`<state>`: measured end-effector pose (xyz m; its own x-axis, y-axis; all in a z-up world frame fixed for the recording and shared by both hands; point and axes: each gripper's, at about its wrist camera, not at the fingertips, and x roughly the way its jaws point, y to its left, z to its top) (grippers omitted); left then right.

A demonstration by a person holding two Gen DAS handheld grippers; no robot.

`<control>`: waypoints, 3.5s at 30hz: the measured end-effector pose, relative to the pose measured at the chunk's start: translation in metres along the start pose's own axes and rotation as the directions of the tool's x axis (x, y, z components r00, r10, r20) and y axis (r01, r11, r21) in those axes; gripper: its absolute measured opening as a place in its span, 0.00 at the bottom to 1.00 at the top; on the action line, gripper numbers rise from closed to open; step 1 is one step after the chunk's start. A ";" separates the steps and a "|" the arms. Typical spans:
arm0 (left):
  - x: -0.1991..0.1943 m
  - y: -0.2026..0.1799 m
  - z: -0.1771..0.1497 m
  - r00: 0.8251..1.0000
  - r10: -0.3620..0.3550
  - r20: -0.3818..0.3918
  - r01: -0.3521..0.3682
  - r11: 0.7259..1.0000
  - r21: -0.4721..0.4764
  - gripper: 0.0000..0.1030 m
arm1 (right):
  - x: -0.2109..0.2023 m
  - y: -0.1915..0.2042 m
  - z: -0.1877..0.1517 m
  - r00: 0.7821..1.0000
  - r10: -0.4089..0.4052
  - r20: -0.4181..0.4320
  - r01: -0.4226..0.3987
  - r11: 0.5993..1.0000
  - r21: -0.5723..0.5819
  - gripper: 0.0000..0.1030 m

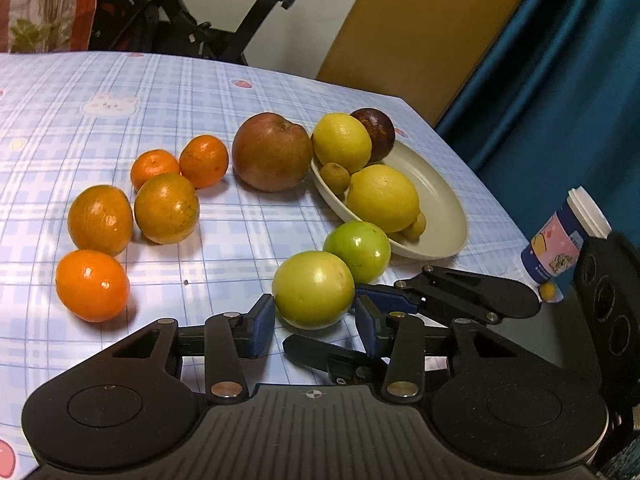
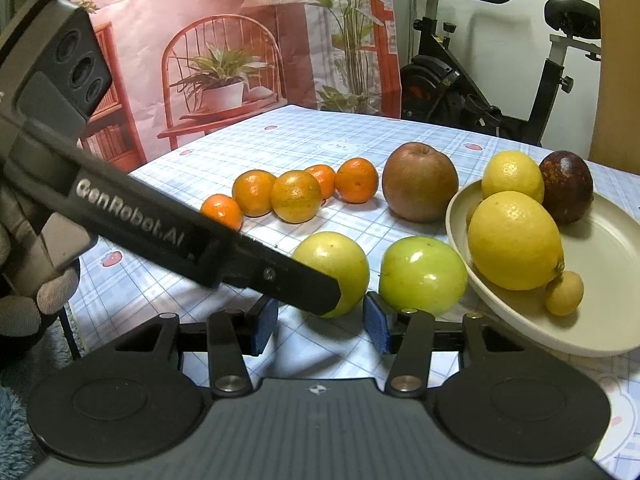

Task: Organize fruits
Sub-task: 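Close the left tool around the yellow-green apple and lift it, then carry the yellow-green apple onto the plate and open the left tool, then move the left tool back to the green apple on the cloth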

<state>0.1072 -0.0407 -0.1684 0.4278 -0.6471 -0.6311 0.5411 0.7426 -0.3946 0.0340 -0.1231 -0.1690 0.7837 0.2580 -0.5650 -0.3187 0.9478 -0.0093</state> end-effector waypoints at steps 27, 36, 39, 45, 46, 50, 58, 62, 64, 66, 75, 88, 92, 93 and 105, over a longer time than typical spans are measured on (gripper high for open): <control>-0.015 -0.050 0.029 0.998 0.012 0.063 -0.027 0.970 0.242 0.45 | -0.034 -0.010 0.012 0.984 -0.045 0.173 0.038 0.998 0.045 0.47; 0.009 -0.085 0.068 0.998 -0.032 0.055 0.012 0.943 0.333 0.45 | -0.055 -0.040 0.019 0.956 -0.152 0.250 0.116 0.982 0.151 0.47; 0.026 -0.097 0.084 0.998 -0.039 0.041 0.022 0.935 0.353 0.45 | -0.058 -0.058 0.024 0.947 -0.188 0.258 0.140 0.971 0.193 0.47; 0.069 -0.109 0.107 0.999 -0.034 -0.001 0.032 0.938 0.345 0.45 | -0.057 -0.098 0.029 0.939 -0.242 0.245 0.174 0.947 0.269 0.47; 0.076 -0.110 0.109 1.000 -0.027 -0.010 0.028 0.939 0.342 0.46 | -0.055 -0.105 0.030 0.939 -0.249 0.238 0.180 0.944 0.277 0.47; 0.095 -0.109 0.112 1.000 0.003 -0.031 0.008 0.935 0.356 0.46 | -0.045 -0.124 0.031 0.944 -0.260 0.202 0.196 0.936 0.292 0.47; 0.112 -0.101 0.114 0.998 0.044 -0.054 -0.022 0.934 0.357 0.46 | -0.023 -0.141 0.028 0.959 -0.248 0.136 0.195 0.928 0.316 0.47; 0.111 -0.099 0.115 0.998 0.034 -0.050 -0.015 0.938 0.345 0.46 | -0.019 -0.142 0.030 0.958 -0.256 0.126 0.205 0.925 0.320 0.47; 0.111 -0.098 0.115 0.998 0.029 -0.047 -0.011 0.940 0.342 0.47 | -0.016 -0.144 0.031 0.960 -0.255 0.117 0.205 0.922 0.328 0.48; 0.111 -0.099 0.115 0.999 0.025 -0.042 -0.010 0.940 0.341 0.47 | -0.014 -0.144 0.033 0.960 -0.255 0.117 0.204 0.922 0.330 0.48; 0.096 -0.101 0.110 1.000 -0.001 -0.006 0.003 0.938 0.347 0.55 | -0.023 -0.139 0.028 0.940 -0.302 0.162 0.237 0.914 0.329 0.58; 0.043 -0.086 0.086 0.992 0.014 0.124 -0.053 0.946 0.320 0.59 | -0.042 -0.111 0.018 0.913 -0.347 0.216 0.280 0.916 0.287 0.60; 0.030 -0.078 0.078 0.988 0.028 0.154 -0.073 0.953 0.295 0.59 | -0.043 -0.102 0.017 0.913 -0.344 0.219 0.280 0.919 0.278 0.60; 0.028 -0.075 0.079 0.987 0.030 0.157 -0.074 0.956 0.284 0.59 | -0.044 -0.101 0.016 0.913 -0.342 0.220 0.278 0.920 0.277 0.60; -0.004 -0.035 0.063 0.977 0.068 0.202 -0.094 0.988 0.124 0.59 | -0.054 -0.086 0.013 0.897 -0.388 0.212 0.331 0.907 0.260 0.60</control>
<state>0.1323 -0.0752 -0.1098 0.6009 -0.6167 -0.5086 0.5838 0.7732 -0.2477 0.0262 -0.2156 -0.1266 0.9397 -0.0970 -0.3278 0.1091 0.9938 0.0189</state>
